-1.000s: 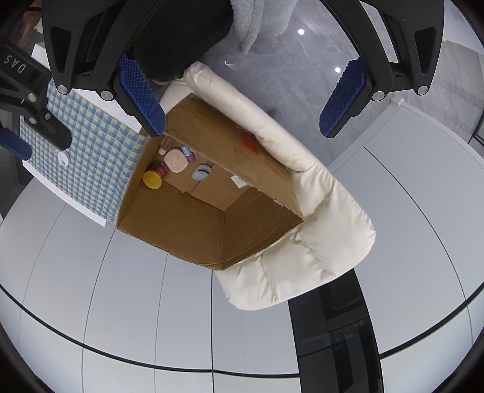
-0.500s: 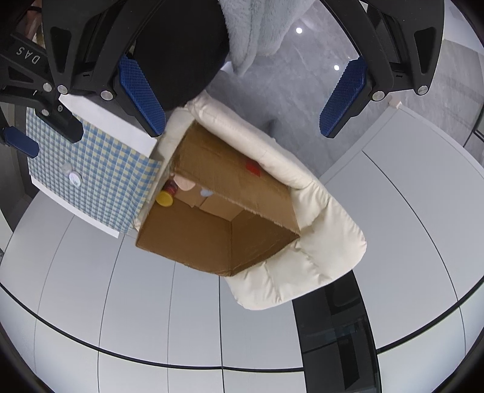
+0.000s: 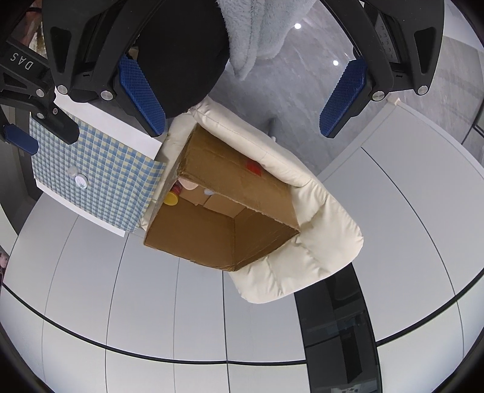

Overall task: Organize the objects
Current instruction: 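Withdraw both open tools up and away from the cardboard box, then move both open tools back over the table toward the white jar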

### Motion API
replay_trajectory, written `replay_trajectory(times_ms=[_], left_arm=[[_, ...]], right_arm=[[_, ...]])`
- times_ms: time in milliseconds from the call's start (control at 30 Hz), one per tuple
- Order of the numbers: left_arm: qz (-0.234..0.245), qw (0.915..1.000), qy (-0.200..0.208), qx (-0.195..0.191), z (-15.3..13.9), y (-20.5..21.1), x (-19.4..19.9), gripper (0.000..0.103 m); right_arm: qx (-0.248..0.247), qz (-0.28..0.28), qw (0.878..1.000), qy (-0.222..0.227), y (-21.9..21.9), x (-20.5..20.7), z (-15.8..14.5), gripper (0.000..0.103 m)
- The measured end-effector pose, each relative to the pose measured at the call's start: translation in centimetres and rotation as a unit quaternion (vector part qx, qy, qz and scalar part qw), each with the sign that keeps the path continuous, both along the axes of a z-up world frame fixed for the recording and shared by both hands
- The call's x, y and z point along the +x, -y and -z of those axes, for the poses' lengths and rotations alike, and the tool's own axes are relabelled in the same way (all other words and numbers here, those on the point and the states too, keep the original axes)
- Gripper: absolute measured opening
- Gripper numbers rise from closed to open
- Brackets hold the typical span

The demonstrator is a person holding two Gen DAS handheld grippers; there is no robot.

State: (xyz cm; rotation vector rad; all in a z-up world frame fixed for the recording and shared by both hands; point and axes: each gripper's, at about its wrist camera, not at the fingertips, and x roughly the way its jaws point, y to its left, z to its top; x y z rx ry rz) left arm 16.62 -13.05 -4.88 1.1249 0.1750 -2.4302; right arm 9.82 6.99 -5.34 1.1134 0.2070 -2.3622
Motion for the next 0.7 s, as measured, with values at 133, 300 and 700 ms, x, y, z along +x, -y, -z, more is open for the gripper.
replay_trajectory(times_ms=[133,300,700], left_arm=[[0.004,0.9999,0.002,-0.010,-0.1,-0.6,-0.4,0.102],[0.012,0.9998,0.004,-0.015,-0.1,-1.1,-1.0,0.102],[0.063,0.9977,0.012,-0.023,0.3,-4.6,-4.0,0.102]], right_arm=[[0.002,0.006,1.000,0.002,-0.5,-0.2,0.3,0.092],[-0.001,0.012,1.000,0.006,-1.0,-0.5,0.6,0.092],[-0.005,0.060,0.998,0.013,-4.9,-1.8,1.1,0.092]])
